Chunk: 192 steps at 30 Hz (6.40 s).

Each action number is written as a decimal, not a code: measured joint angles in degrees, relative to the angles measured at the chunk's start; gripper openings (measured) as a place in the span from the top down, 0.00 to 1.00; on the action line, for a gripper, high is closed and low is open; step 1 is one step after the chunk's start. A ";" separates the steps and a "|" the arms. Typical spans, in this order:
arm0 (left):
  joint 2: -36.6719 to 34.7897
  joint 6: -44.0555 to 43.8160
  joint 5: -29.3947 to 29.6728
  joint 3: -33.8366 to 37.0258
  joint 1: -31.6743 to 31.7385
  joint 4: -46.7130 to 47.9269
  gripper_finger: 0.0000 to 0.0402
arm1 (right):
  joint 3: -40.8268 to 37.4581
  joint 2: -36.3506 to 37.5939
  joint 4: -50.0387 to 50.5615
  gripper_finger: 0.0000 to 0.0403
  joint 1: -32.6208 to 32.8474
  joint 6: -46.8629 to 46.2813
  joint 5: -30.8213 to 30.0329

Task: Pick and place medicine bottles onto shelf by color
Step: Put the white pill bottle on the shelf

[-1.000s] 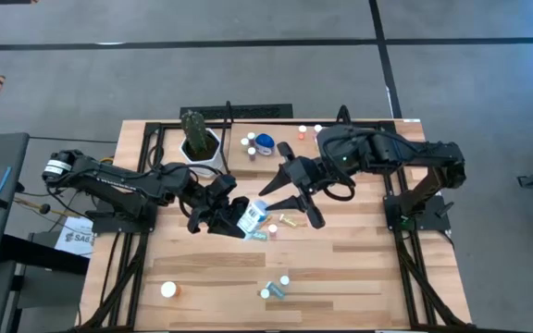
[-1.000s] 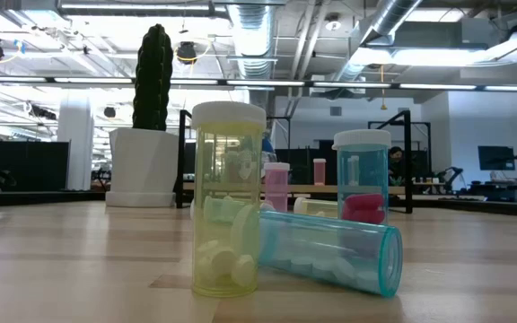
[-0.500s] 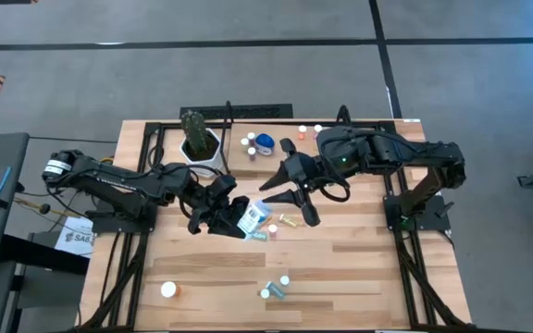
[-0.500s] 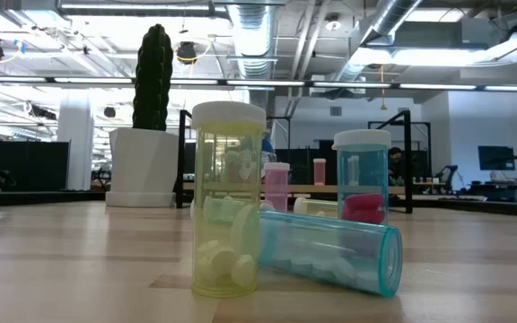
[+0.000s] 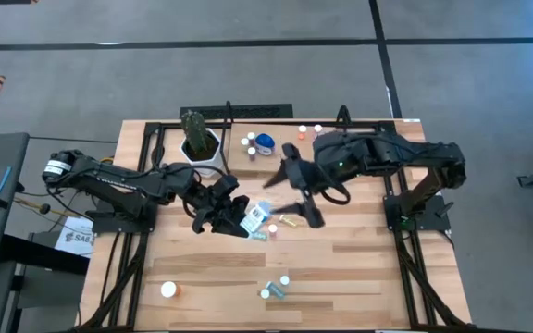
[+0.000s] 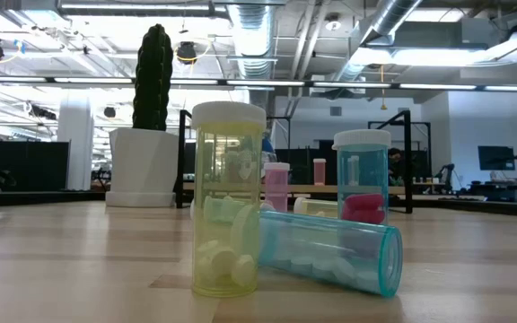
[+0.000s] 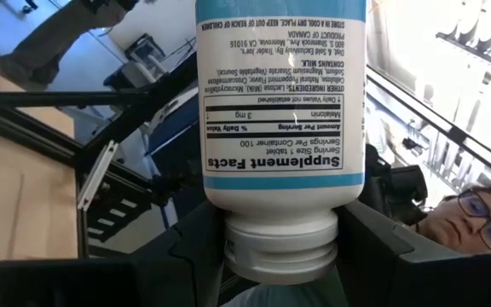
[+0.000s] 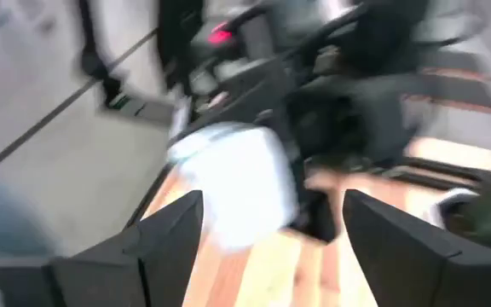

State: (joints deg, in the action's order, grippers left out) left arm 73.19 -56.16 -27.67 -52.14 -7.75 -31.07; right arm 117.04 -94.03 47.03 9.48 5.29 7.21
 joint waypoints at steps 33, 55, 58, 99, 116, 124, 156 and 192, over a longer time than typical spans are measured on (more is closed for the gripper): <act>-0.02 -0.48 -8.11 0.00 1.25 0.71 0.61 | 0.21 -7.09 -8.11 0.27 2.40 7.91 1.76; 0.09 -0.92 -6.35 0.02 1.40 0.15 0.61 | 0.30 -4.97 -7.21 0.59 3.53 1.04 2.94; -0.31 -0.92 -4.83 0.02 1.55 -0.32 0.60 | 0.27 -4.13 -6.73 0.59 3.36 -0.87 2.75; 12.10 88.93 48.83 -32.72 2.99 22.23 0.41 | 0.21 17.01 9.81 0.59 -8.78 -33.91 -12.56; 15.28 96.69 57.57 -35.93 3.82 17.57 0.41 | 0.21 18.08 8.23 0.59 -19.65 -31.02 -11.46; 15.27 83.62 54.46 -35.91 6.74 5.77 0.41 | 0.30 18.93 -10.38 0.59 -20.86 -20.69 -11.50; 16.97 56.25 18.51 -35.87 14.08 -23.12 0.41 | -0.21 4.71 -47.81 0.58 -11.48 5.29 0.35; 15.22 64.58 18.47 -35.88 14.50 -17.05 0.20 | -0.21 5.25 -46.23 0.58 -12.10 1.82 1.96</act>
State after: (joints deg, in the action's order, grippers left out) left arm 88.41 8.42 -9.20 -88.02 6.75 -48.12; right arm 116.84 -88.77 0.80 -2.62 7.11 9.17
